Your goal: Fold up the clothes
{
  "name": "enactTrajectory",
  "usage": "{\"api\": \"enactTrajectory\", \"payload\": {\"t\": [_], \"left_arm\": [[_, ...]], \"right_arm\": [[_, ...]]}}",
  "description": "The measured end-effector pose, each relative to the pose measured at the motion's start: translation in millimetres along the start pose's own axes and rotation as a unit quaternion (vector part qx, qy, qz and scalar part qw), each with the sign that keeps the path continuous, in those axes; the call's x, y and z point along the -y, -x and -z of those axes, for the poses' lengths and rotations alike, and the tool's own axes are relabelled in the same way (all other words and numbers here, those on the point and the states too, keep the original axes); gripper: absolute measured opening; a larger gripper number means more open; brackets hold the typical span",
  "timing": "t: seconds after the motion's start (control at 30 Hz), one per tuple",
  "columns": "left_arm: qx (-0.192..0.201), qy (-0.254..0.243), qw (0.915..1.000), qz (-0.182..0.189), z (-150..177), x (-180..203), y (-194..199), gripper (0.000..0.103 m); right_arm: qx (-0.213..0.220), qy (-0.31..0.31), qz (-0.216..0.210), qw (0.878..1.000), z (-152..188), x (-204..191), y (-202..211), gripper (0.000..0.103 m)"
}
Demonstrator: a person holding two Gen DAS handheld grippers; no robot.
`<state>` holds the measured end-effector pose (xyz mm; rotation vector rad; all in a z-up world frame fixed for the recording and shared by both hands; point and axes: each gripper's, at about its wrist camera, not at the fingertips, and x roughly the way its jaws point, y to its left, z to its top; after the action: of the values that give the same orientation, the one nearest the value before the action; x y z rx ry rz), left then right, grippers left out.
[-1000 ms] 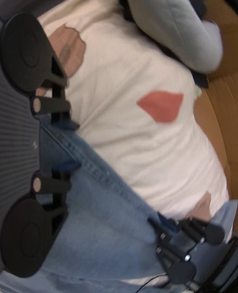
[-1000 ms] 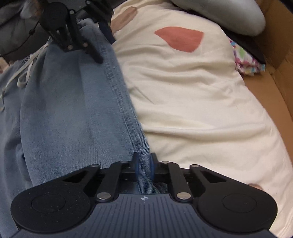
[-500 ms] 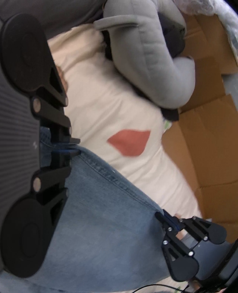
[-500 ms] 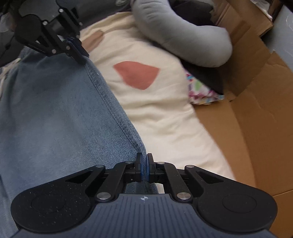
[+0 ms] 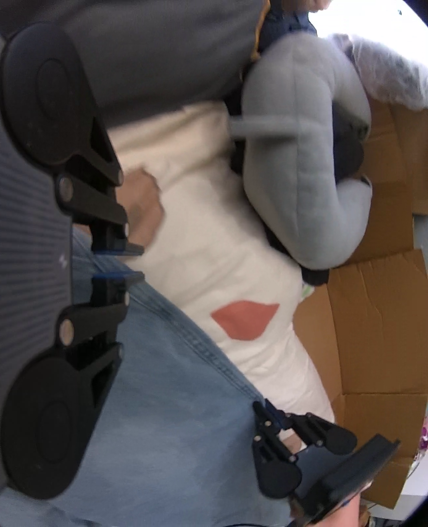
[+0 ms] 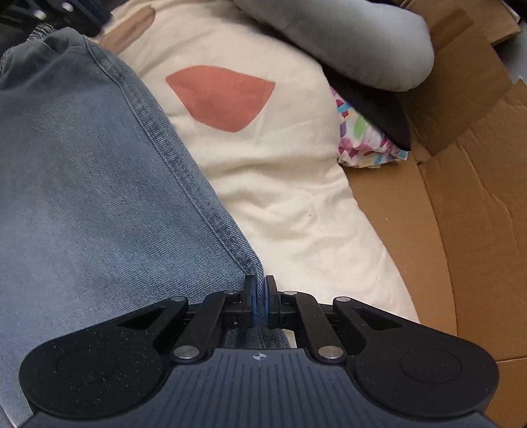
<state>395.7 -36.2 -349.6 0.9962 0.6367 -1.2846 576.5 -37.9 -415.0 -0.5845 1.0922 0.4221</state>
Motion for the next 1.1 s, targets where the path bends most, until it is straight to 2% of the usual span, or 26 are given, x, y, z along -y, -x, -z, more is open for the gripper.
{"api": "enactTrajectory", "payload": {"t": [0.17,0.3,0.33,0.43,0.57,0.7,0.9,0.97,1.1], "left_arm": [[-0.006,0.009,0.9998,0.016,14.1,5.6,7.3,0.01],[-0.029,0.036,0.9988,0.014,25.3,8.2,-18.2,0.01],[-0.036,0.042,0.9985,0.007,27.7,8.0,-25.7,0.008],[-0.045,0.063,0.997,-0.01,30.5,6.5,-42.6,0.007],[-0.054,0.075,0.9954,-0.028,29.8,6.9,-61.5,0.007],[-0.062,0.076,0.9944,-0.04,23.2,5.9,-67.2,0.005],[-0.072,0.111,0.9889,-0.067,15.4,5.1,-59.9,0.003],[-0.076,0.117,0.9872,-0.078,10.7,7.1,-54.2,0.006],[-0.063,0.138,0.984,-0.093,-3.9,9.6,-35.8,0.006]], "right_arm": [[0.0,-0.007,0.004,1.0,1.4,-0.7,-1.2,0.002],[-0.001,-0.019,0.006,1.0,0.8,2.2,0.2,0.007],[0.0,-0.025,0.004,1.0,0.7,4.3,2.1,0.013],[0.012,-0.041,0.006,0.999,4.8,15.7,19.9,0.039],[0.027,-0.067,0.0,0.997,29.9,45.8,57.2,0.043],[0.003,-0.093,0.012,0.996,72.1,84.1,82.0,0.05],[-0.035,-0.143,0.034,0.988,136.8,136.9,110.9,0.05],[-0.035,-0.154,0.039,0.987,154.0,148.0,120.7,0.051],[-0.023,-0.183,0.032,0.982,180.3,160.6,127.8,0.053]]}}
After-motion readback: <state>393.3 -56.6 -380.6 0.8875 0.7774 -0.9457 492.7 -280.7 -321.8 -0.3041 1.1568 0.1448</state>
